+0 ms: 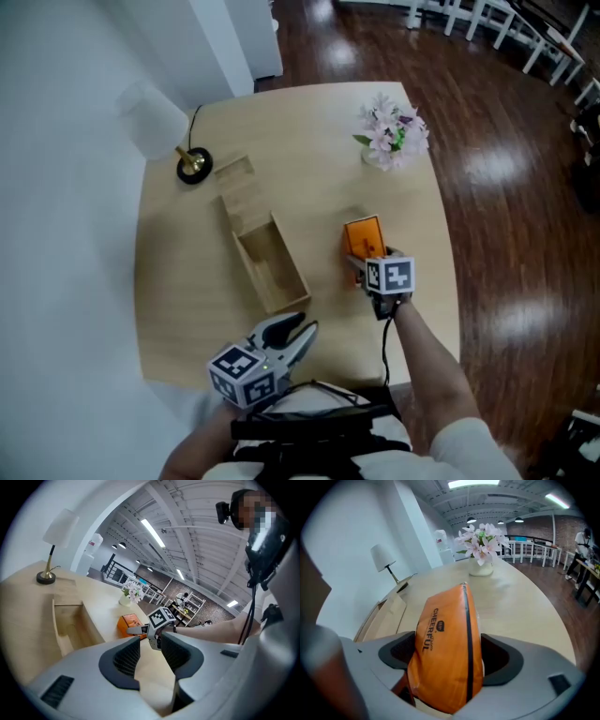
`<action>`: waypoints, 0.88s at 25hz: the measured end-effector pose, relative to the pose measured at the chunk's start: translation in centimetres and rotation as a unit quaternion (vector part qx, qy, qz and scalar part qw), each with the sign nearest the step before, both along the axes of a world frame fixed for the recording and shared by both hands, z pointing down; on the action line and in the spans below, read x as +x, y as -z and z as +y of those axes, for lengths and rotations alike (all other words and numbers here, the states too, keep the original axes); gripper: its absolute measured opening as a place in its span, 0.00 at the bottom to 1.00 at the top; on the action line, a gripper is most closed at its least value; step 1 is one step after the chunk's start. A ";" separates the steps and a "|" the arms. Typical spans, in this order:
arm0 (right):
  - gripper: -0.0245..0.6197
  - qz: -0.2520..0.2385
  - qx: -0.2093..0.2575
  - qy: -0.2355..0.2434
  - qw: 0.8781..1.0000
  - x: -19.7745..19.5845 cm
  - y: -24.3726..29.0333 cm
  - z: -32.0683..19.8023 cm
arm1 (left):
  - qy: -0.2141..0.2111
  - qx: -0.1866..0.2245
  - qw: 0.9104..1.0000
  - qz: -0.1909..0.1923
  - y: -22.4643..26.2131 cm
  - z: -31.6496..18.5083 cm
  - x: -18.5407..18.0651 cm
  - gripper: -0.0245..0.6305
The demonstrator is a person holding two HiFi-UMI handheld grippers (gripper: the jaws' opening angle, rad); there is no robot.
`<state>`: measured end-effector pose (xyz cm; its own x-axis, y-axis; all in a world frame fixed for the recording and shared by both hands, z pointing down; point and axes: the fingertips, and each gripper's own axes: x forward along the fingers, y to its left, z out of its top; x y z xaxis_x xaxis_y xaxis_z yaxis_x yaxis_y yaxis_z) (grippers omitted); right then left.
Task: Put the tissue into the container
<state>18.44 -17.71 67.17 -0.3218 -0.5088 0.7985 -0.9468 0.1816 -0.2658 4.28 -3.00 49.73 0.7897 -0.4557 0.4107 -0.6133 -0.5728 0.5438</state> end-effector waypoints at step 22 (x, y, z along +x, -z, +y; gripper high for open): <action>0.57 -0.022 0.104 0.062 0.992 -9.4 13.4 0.5 | 0.080 0.036 0.996 0.026 2.3 -0.1 -11.2 0.23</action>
